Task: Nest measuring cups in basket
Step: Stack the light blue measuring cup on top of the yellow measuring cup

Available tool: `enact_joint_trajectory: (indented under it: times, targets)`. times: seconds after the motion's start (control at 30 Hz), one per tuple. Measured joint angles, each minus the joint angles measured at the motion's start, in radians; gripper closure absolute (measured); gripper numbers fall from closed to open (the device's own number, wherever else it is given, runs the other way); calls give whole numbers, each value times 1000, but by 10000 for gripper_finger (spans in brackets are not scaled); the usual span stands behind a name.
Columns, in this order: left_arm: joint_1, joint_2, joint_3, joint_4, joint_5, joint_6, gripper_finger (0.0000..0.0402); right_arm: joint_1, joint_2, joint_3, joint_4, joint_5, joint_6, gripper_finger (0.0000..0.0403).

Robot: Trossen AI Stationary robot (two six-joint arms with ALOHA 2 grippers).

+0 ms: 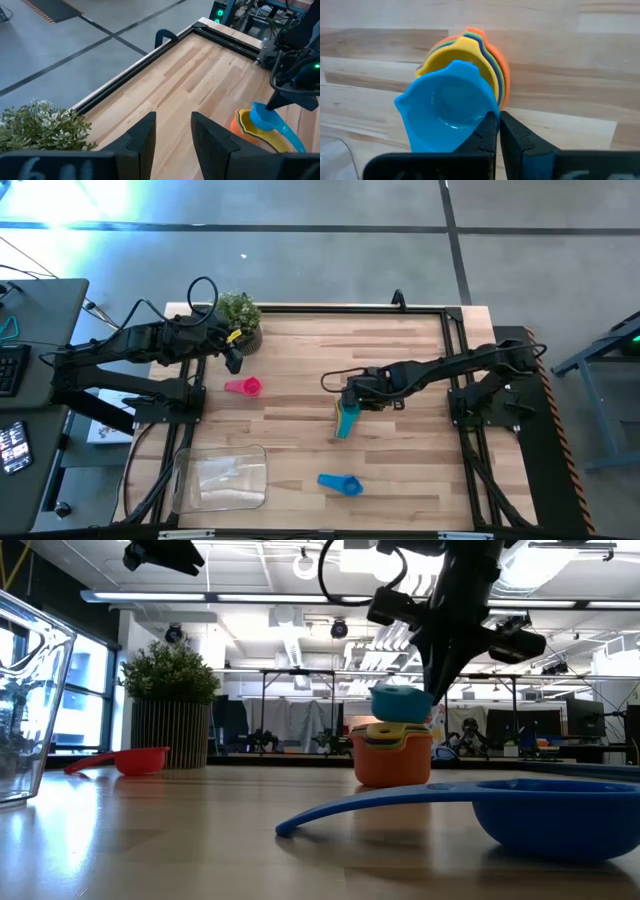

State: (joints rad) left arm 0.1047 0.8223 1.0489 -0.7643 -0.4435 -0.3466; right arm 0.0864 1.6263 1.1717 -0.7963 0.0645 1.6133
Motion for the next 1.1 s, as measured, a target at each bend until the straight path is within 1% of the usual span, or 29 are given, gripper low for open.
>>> enact_joint_trajectory:
  times: [0.37, 0.5, 1.1]
  targets:
    - [0, 0, 0, 3, -8, 0, 287, -29, 18, 0, 20, -32, -51, 403]
    - [0, 0, 0, 3, -8, -1, 287, -29, 18, 0, 22, -14, -51, 403]
    - [0, 0, 0, 6, -9, -1, 287, -30, 18, 0, 11, -12, -70, 403]
